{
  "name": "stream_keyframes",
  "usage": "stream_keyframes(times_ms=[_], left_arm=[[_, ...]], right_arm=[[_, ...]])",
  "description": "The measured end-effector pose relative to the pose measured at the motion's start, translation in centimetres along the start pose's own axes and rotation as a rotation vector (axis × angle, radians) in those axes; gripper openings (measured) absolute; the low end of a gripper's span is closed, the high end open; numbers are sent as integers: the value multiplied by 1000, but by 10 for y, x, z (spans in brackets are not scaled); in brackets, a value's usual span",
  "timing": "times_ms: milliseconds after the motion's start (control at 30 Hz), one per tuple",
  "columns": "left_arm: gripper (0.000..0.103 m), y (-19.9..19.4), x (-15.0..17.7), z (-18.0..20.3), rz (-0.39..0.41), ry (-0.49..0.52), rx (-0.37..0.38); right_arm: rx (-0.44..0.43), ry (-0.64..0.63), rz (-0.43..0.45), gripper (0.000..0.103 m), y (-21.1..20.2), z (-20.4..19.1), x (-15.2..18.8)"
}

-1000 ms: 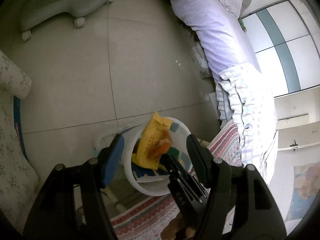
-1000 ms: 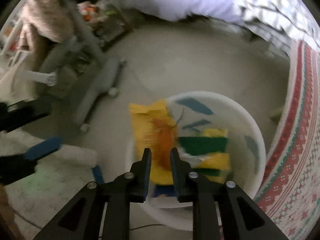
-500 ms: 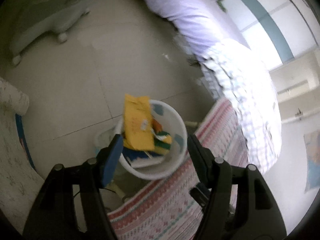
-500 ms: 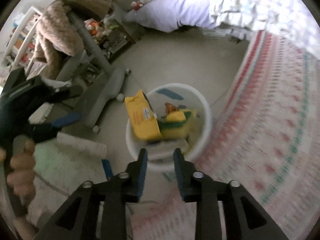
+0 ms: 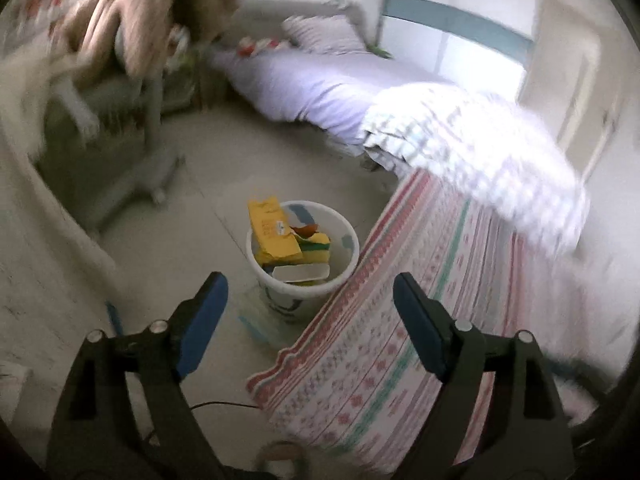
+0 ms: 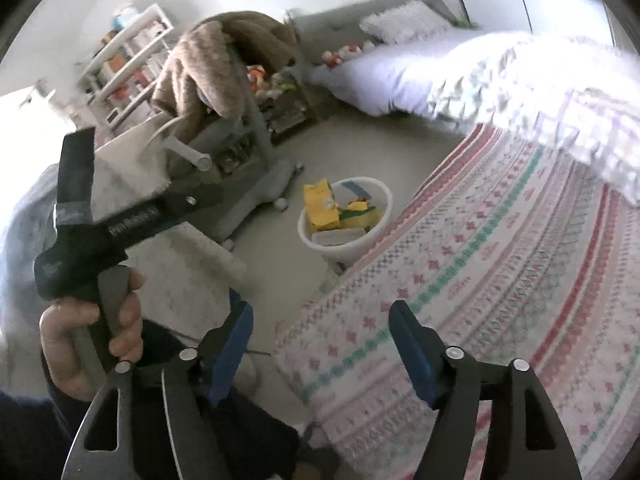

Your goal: Collect trash

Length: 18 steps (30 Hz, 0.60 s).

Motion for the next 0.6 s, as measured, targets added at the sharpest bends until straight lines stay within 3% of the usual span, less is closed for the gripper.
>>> stream_keyframes(times_ms=[133, 300, 367, 600], left_arm=[[86, -16, 19, 35, 42, 147, -32], [90, -32, 28, 61, 84, 193, -19], [91, -33, 29, 68, 80, 207, -19], [94, -37, 33, 72, 94, 189, -49]], right_arm=[[54, -32, 42, 77, -18, 6, 16], [142, -156, 49, 78, -24, 3, 22], [144, -163, 56, 83, -25, 4, 23], [147, -142, 66, 83, -25, 10, 24]])
Point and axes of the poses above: each gripper's, at about its wrist camera, not at the fingertips, and y roughly the way its jaws point, z to its right, x to its underside, the point moved 1 cm from there along y, roughly the way its jaws point, and after that the axes turned 9 degrees about z, right-handed, at the moved point
